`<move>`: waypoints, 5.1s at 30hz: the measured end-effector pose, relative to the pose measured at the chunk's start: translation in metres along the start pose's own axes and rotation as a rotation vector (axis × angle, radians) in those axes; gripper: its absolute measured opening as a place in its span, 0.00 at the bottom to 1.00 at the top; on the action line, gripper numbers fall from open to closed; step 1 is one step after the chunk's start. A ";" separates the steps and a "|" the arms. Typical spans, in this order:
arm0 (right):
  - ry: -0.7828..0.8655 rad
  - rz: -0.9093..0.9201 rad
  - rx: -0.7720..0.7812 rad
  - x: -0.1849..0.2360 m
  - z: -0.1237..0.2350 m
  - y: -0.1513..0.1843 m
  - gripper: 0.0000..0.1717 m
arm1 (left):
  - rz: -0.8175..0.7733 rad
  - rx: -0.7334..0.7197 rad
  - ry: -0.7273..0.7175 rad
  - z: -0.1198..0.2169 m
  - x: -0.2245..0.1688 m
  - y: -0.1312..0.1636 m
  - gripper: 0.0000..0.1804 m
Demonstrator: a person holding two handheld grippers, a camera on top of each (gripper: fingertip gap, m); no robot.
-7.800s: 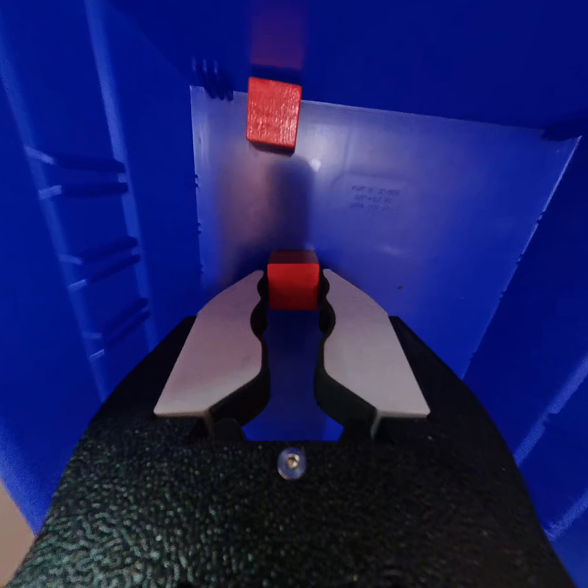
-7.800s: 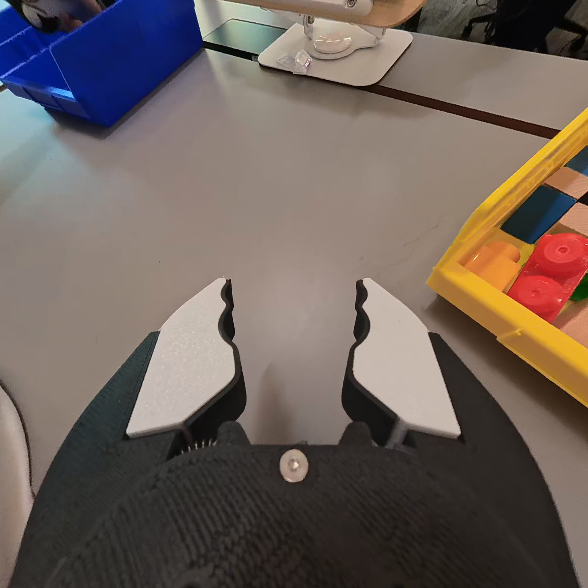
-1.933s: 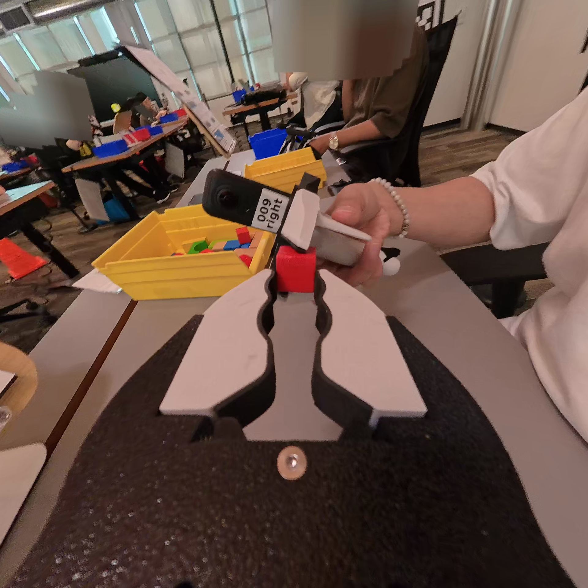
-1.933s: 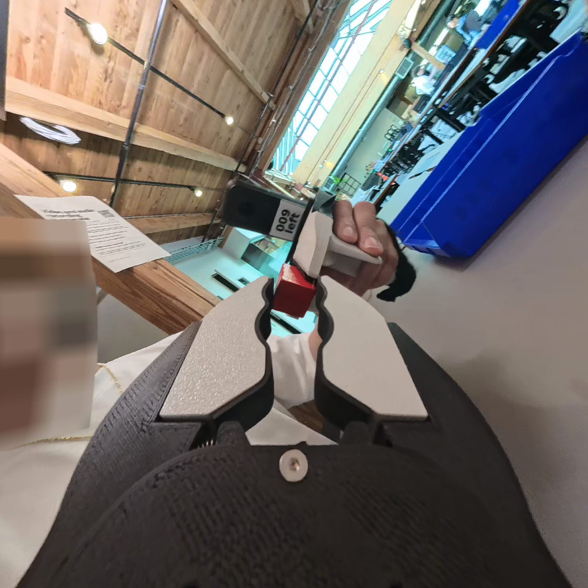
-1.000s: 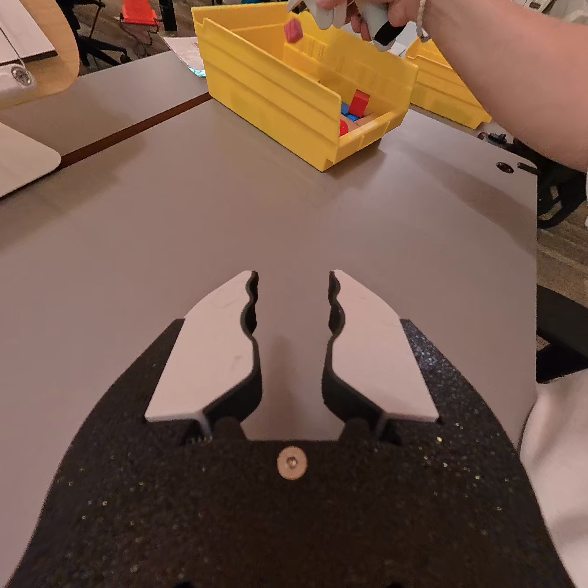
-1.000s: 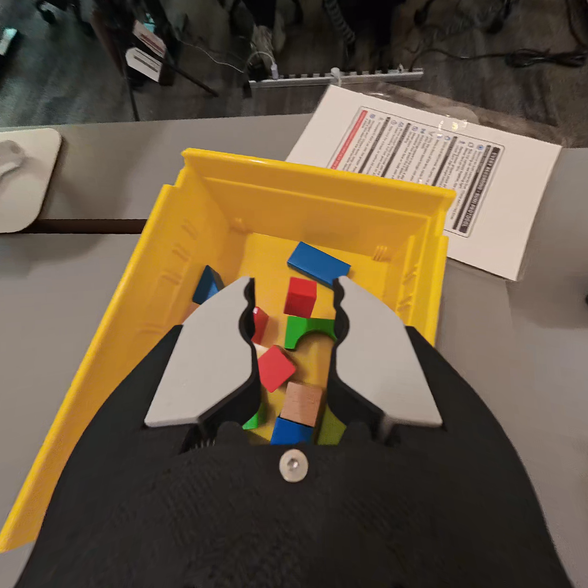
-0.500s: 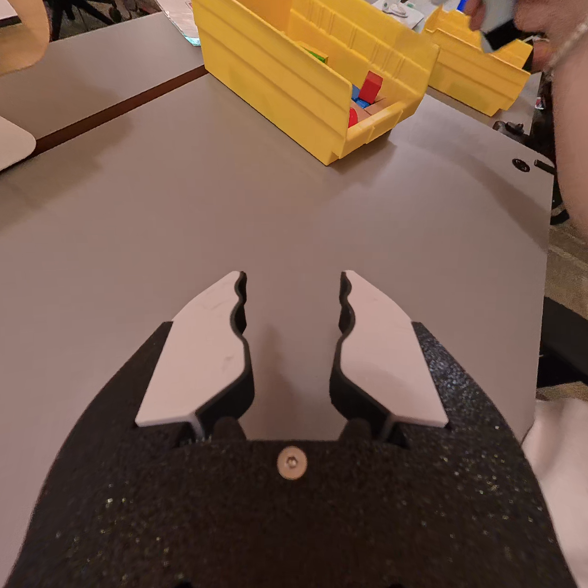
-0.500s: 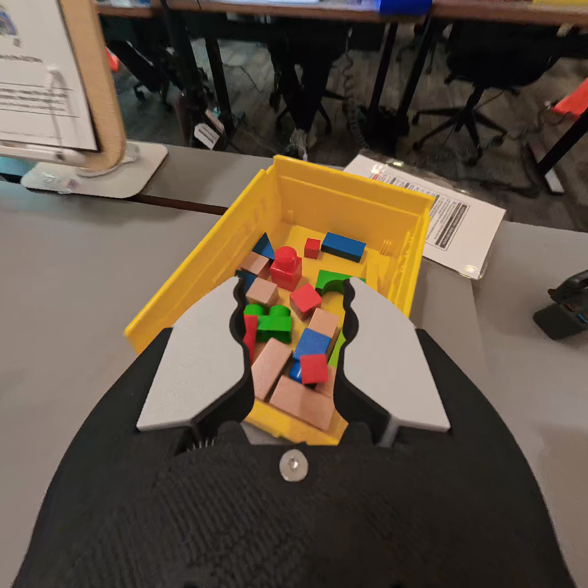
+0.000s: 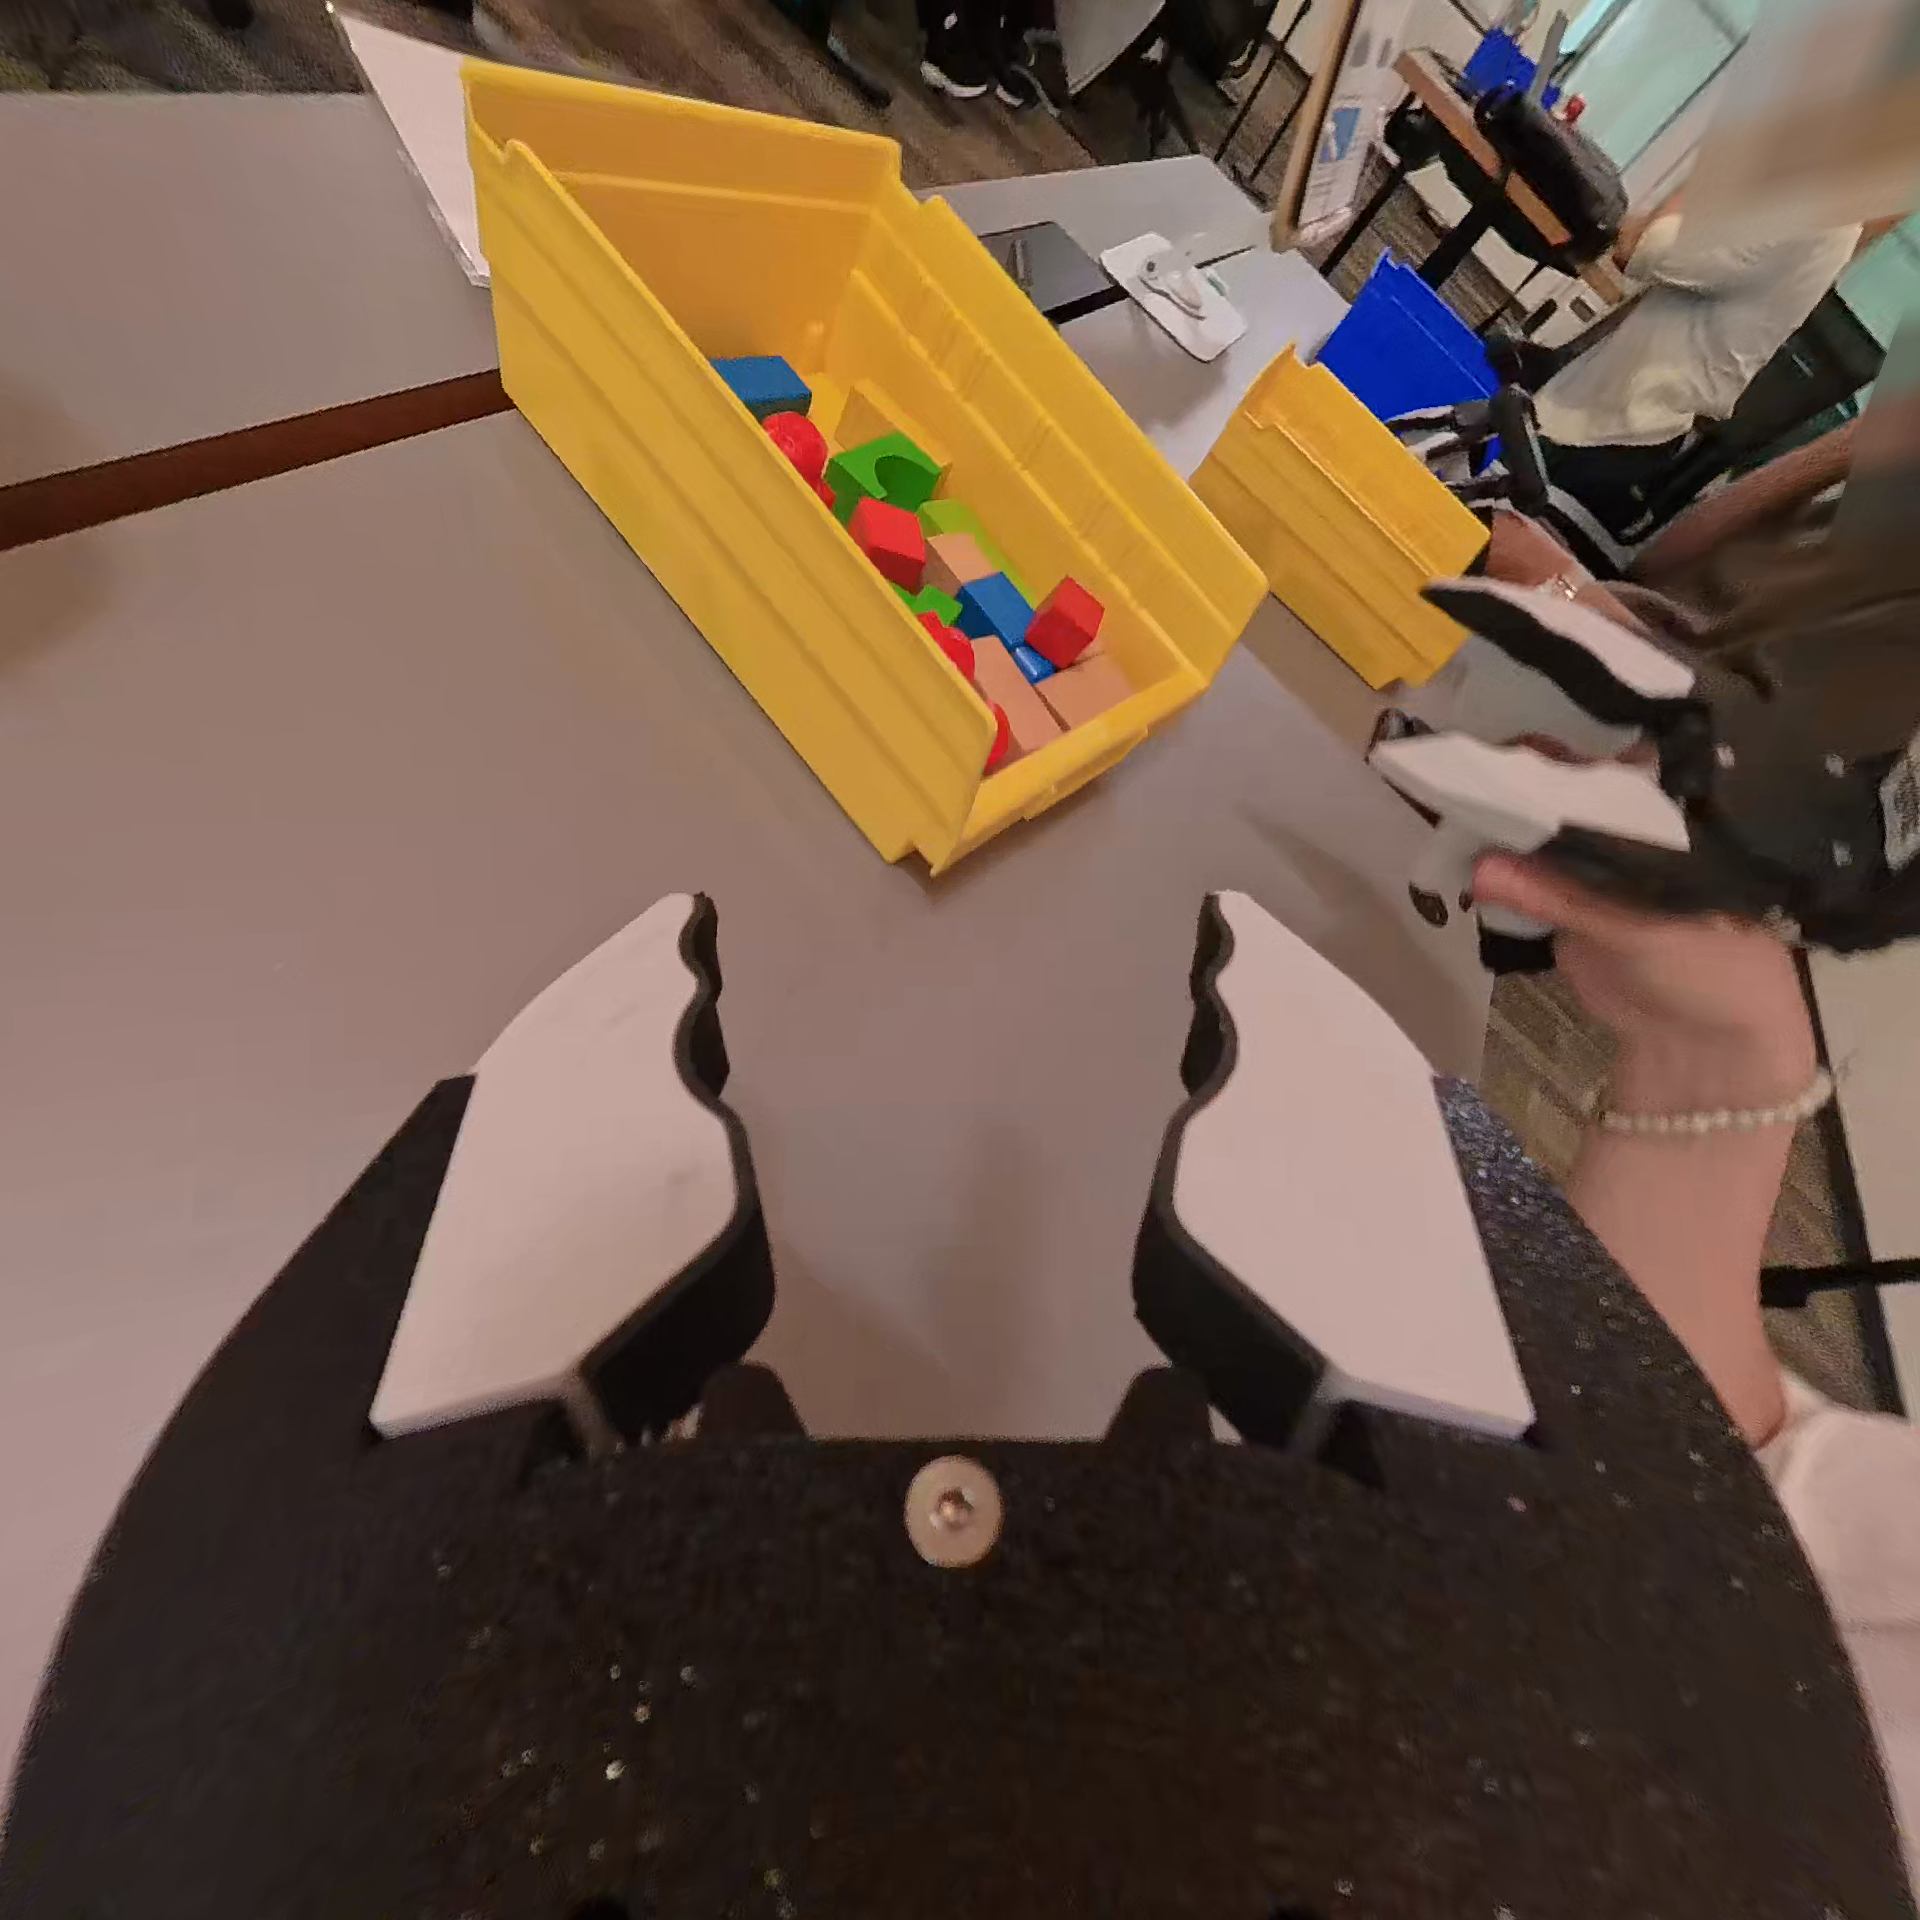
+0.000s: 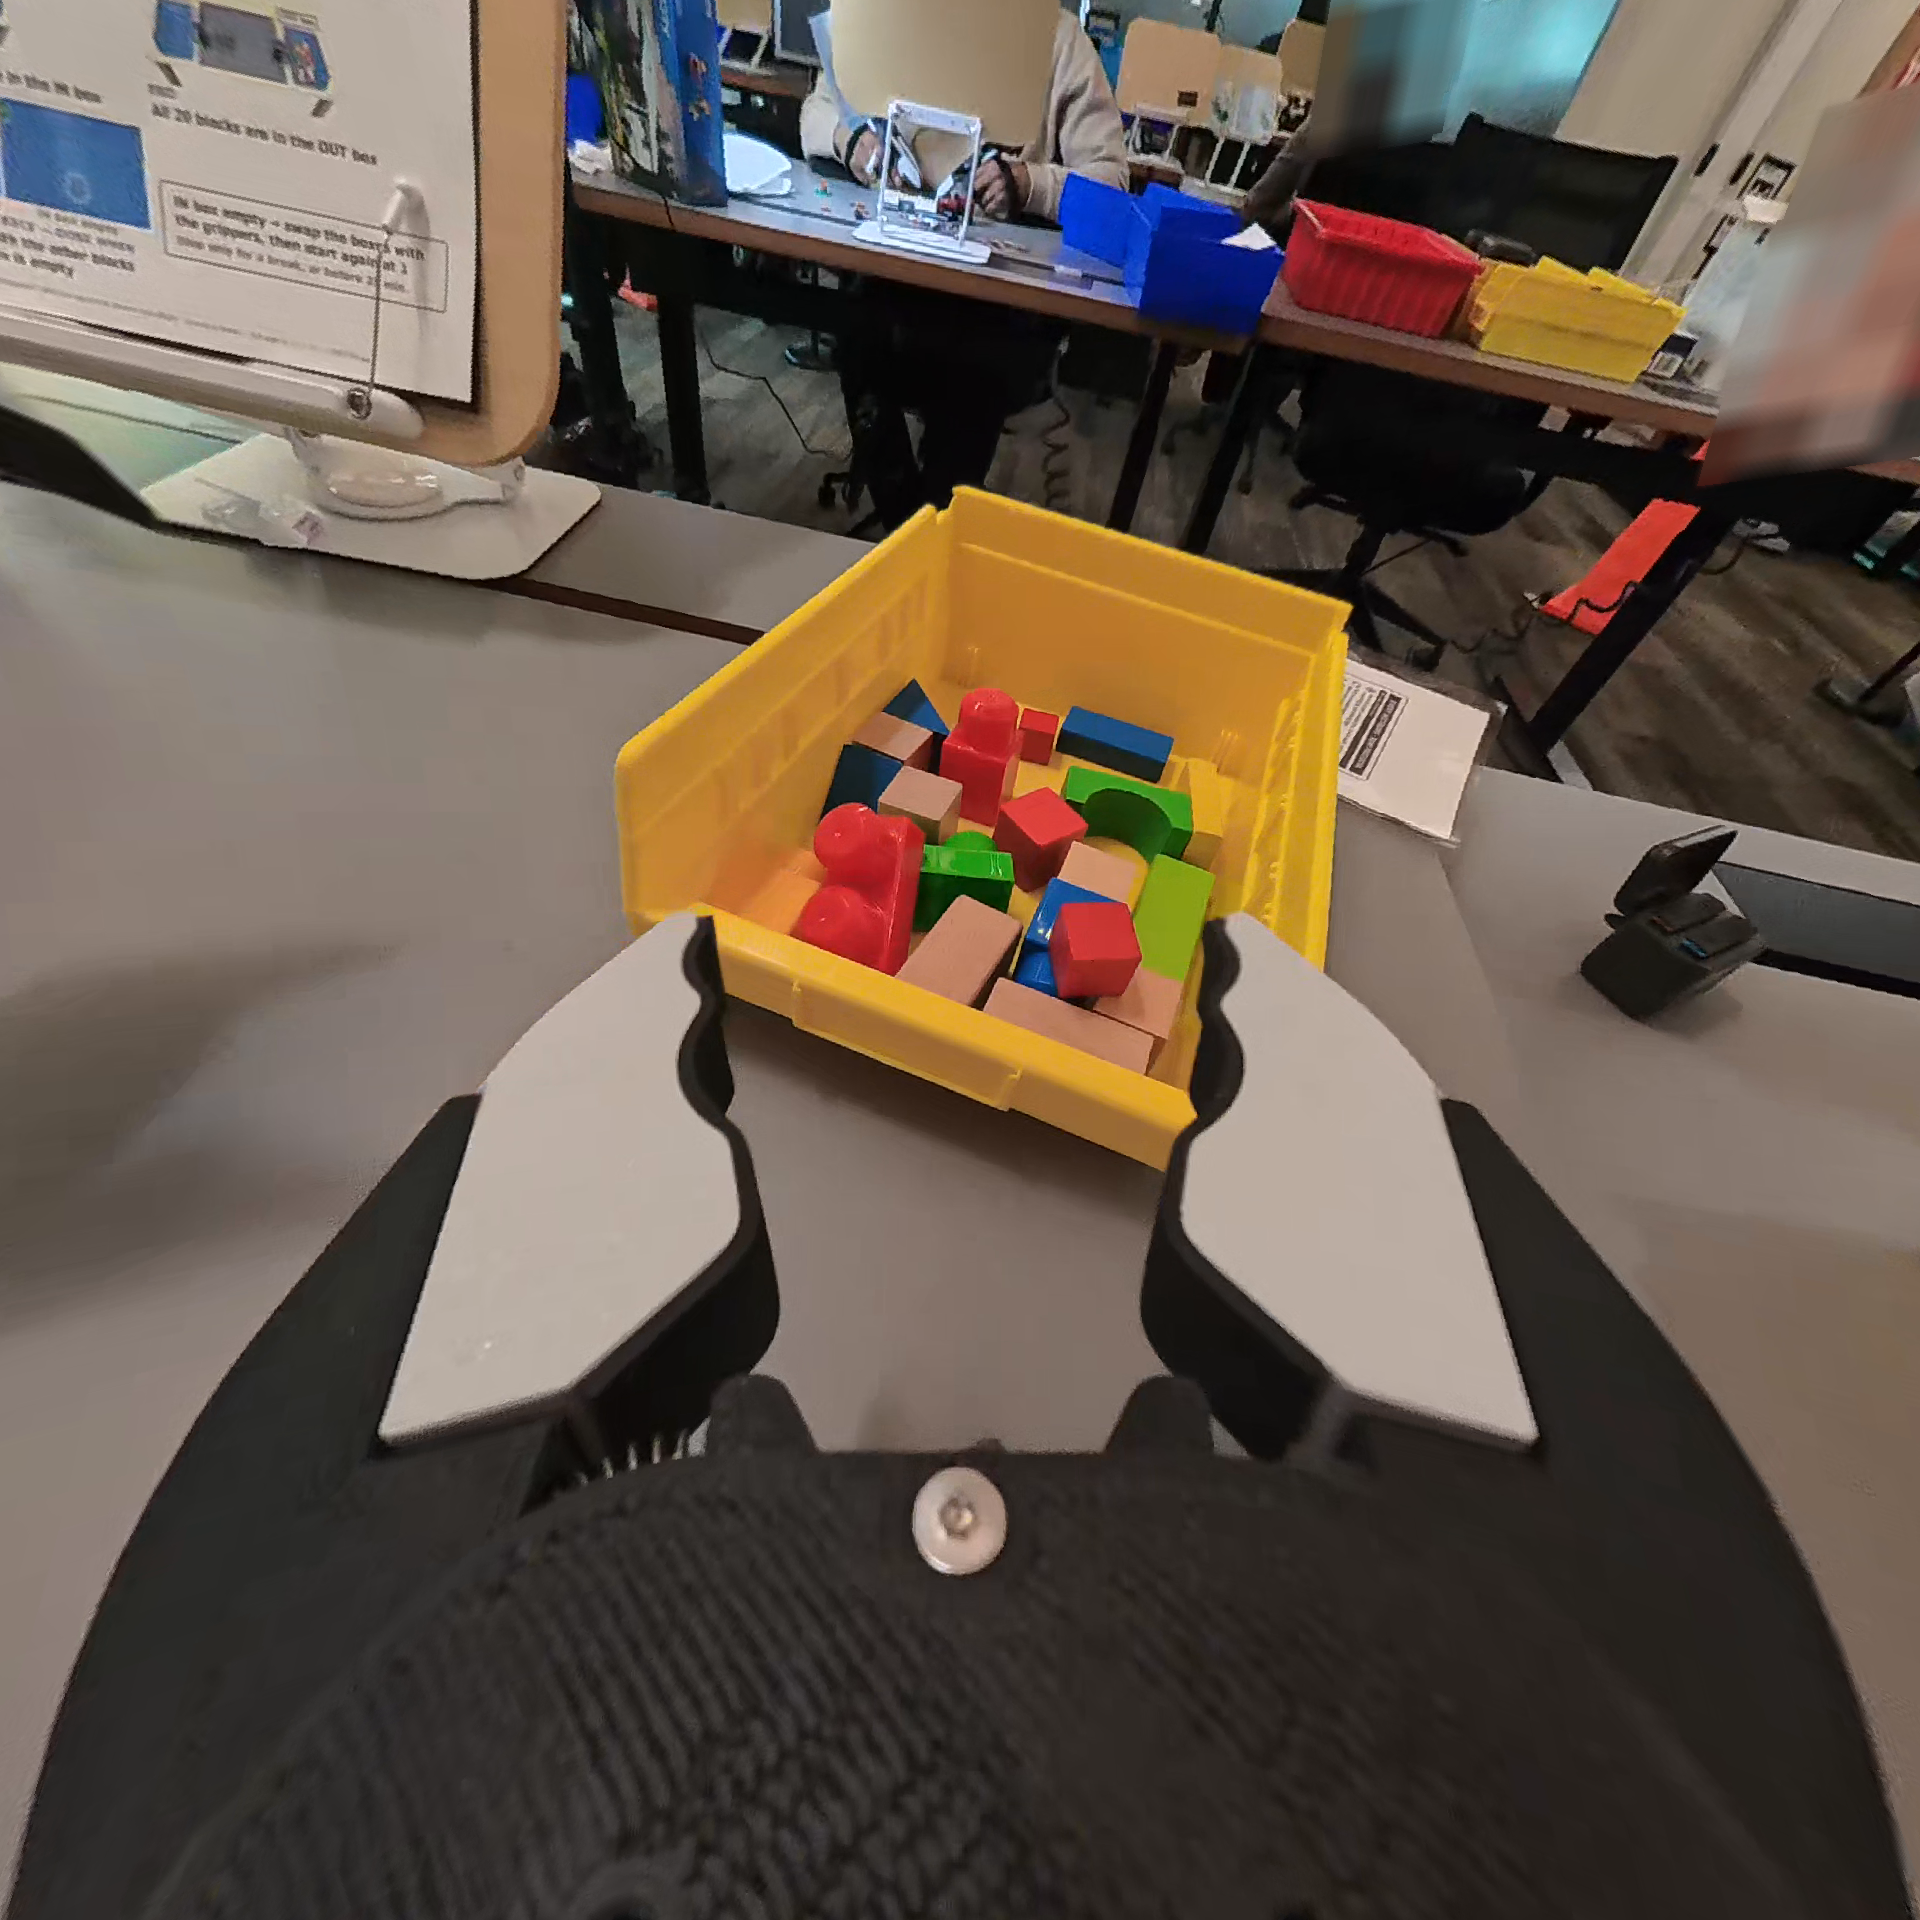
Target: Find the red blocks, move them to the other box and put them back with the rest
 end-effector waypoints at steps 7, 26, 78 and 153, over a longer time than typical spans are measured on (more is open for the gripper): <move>0.000 0.039 -0.036 0.001 0.008 0.003 0.55 | -0.011 0.127 -0.090 -0.068 -0.011 -0.050 0.52; 0.024 0.028 -0.095 -0.011 0.031 0.004 0.50 | 0.218 0.670 -0.401 -0.218 0.048 -0.046 0.41; -0.269 0.037 -0.225 0.097 0.026 -0.038 0.43 | -0.192 1.092 -0.185 0.135 0.093 -0.039 0.03; -0.525 -0.349 0.347 0.040 -0.113 -0.041 0.22 | 0.464 0.515 -0.646 0.528 0.324 0.120 0.04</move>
Point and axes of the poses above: each gripper's, where its closed fingertips meet, z back along the fingers, y out of its underside, x = y × z across the jaws, the point moved 7 cm from there along z, back along the fingers, and after that the axes turned 6 degrees about -x, right-handed, at the moved point
